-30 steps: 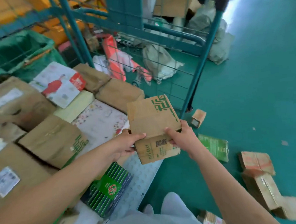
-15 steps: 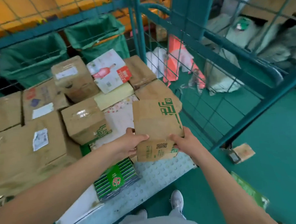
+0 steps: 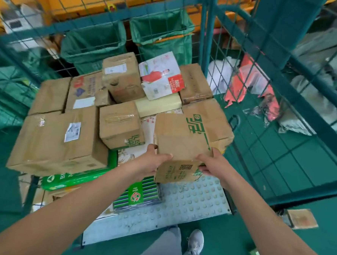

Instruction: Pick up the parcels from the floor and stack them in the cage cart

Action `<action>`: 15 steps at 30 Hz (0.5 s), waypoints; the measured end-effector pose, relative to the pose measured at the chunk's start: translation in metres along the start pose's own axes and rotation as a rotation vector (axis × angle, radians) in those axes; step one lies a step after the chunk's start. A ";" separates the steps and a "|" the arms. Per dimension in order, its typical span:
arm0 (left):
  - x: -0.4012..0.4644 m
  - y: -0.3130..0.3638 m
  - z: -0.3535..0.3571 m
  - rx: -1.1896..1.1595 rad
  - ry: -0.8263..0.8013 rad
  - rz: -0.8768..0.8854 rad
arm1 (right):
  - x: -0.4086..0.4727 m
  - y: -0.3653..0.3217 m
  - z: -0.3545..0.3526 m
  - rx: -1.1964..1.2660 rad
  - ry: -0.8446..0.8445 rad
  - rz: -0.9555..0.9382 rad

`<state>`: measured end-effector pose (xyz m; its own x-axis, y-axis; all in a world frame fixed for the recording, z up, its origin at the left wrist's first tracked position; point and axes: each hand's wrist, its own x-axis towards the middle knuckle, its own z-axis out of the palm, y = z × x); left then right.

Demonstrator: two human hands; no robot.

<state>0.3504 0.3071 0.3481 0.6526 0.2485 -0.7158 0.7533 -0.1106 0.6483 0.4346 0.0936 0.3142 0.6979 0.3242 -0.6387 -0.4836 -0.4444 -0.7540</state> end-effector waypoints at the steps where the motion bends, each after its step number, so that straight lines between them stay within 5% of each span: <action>1: 0.005 0.001 -0.003 0.003 0.003 0.001 | 0.008 -0.004 0.001 0.001 0.000 0.007; 15: 0.084 0.014 -0.055 0.068 0.061 0.021 | 0.095 -0.051 0.044 0.045 -0.045 0.114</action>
<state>0.4114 0.3795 0.3115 0.6637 0.3037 -0.6836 0.7445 -0.1806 0.6427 0.5024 0.1838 0.2851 0.6129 0.3109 -0.7264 -0.5827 -0.4431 -0.6813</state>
